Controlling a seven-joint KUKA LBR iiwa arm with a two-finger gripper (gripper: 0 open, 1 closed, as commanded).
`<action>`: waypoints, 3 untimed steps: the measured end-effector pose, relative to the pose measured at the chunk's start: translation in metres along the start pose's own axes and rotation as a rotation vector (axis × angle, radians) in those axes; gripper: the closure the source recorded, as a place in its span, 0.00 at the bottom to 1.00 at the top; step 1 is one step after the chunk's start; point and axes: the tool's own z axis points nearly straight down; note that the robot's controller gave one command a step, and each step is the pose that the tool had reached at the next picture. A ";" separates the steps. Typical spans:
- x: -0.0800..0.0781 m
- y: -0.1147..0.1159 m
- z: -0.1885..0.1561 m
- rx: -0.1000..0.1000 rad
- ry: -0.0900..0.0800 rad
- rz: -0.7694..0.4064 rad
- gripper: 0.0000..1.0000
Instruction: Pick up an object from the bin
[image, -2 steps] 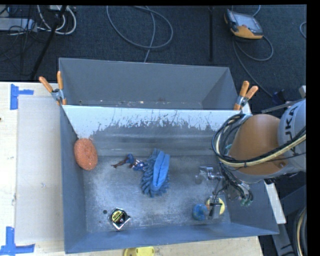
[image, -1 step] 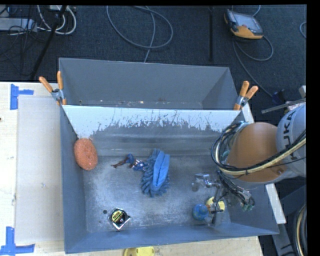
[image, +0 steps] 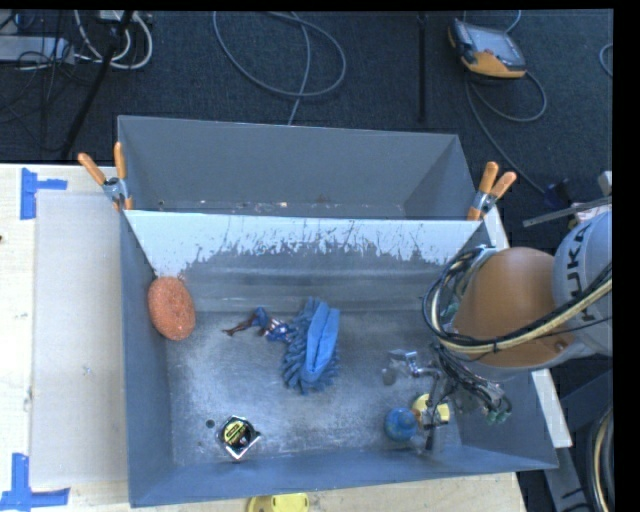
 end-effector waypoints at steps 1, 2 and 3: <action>-0.003 -0.003 -0.010 -0.001 0.001 -0.075 0.00; -0.006 -0.006 -0.007 0.001 -0.002 -0.313 0.00; -0.015 -0.003 0.021 0.001 0.000 -0.082 1.00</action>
Offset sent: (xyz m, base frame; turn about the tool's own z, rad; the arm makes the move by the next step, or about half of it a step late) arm 0.0072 -0.0081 -0.0152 -0.0883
